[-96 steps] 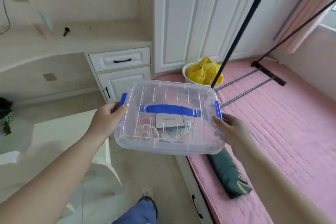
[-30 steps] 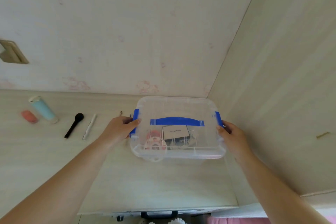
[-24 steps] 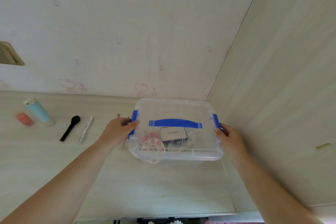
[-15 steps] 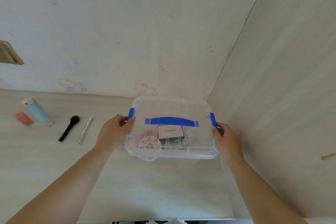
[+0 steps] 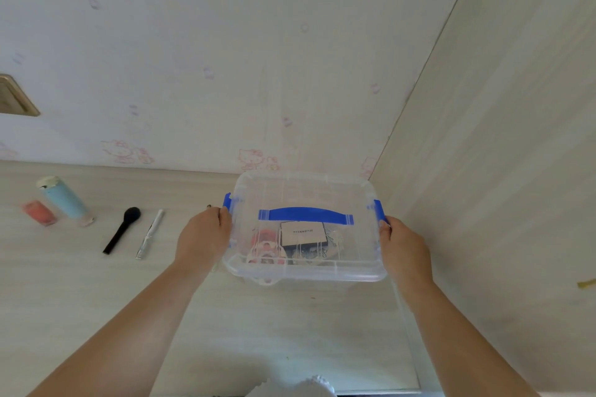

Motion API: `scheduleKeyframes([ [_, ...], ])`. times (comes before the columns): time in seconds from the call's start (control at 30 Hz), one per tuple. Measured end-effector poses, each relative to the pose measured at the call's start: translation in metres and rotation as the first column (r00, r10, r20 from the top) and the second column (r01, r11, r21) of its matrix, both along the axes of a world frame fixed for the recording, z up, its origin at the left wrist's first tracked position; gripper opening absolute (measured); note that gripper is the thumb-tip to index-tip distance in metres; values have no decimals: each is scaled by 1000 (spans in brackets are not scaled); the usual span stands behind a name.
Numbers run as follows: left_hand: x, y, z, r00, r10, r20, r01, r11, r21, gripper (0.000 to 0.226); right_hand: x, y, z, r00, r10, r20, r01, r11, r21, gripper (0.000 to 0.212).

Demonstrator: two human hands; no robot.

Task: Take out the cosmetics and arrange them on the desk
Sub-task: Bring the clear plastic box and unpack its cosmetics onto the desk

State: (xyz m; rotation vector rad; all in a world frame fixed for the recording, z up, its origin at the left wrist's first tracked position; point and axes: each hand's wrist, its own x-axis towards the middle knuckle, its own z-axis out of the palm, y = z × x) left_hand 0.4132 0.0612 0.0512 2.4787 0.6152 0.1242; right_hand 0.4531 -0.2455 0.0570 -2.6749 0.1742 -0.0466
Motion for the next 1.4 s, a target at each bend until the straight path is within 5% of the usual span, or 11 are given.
scheduleKeyframes([
  [0.2,6,3,-8,997,71,-43,-79,969,-235,36,8,-3,-3,988,-111,-111,130,975,181,33],
  [0.37,0,11,-20,979,155,-129,-201,689,-696,29,11,-7,-7,948,-142,-283,275,814,512,30],
  [0.6,-31,-5,-7,973,-31,228,140,866,-480,54,-17,-2,3,999,27,33,-39,889,456,53],
  [0.83,-61,-8,-13,931,-307,198,362,847,-390,105,-45,-6,-10,967,256,-3,-236,896,376,86],
  [1.4,-41,-11,27,958,-161,236,255,855,-451,92,-35,4,20,980,198,15,-176,832,527,77],
])
